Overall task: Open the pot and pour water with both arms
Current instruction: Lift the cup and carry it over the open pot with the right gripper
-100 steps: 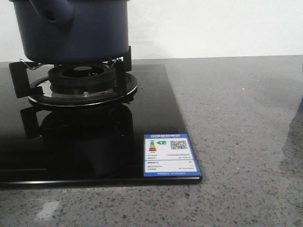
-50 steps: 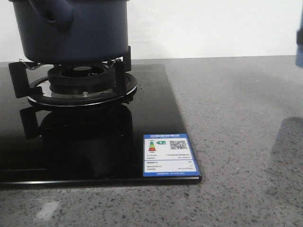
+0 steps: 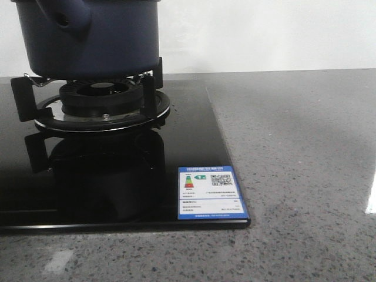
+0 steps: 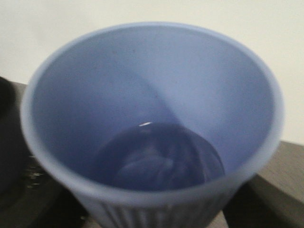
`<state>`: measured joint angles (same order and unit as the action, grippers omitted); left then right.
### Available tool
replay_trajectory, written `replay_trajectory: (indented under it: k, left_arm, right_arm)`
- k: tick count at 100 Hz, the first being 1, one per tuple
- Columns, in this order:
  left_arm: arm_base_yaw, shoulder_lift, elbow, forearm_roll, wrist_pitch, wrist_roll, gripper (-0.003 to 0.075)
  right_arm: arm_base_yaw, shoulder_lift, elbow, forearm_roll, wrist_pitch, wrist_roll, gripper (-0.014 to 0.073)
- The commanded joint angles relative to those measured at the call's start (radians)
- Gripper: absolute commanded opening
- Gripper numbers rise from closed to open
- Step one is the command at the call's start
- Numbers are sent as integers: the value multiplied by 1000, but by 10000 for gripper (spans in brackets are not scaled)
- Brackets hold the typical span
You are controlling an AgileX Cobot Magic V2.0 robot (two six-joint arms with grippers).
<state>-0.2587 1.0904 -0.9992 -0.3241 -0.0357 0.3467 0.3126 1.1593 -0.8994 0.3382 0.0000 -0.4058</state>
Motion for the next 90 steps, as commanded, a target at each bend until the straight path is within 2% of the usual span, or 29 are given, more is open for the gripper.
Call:
replay_trajectory:
  k: [1, 18, 39, 90]
  left_arm:
    - [1, -27, -38, -5, -107, -3, 407]
    - [1, -27, -38, -5, -107, -3, 407]
    - [1, -27, -38, -5, -107, -3, 407]
    - [1, -27, -38, -5, -107, -3, 407]
  right_arm:
    - [36, 17, -101, -20, -44, -3, 321]
    - [95, 109, -246, -40, 53, -44, 321]
    - [158, 218, -410, -159, 172, -60, 321]
    - [298, 407, -695, -630, 388, -60, 321]
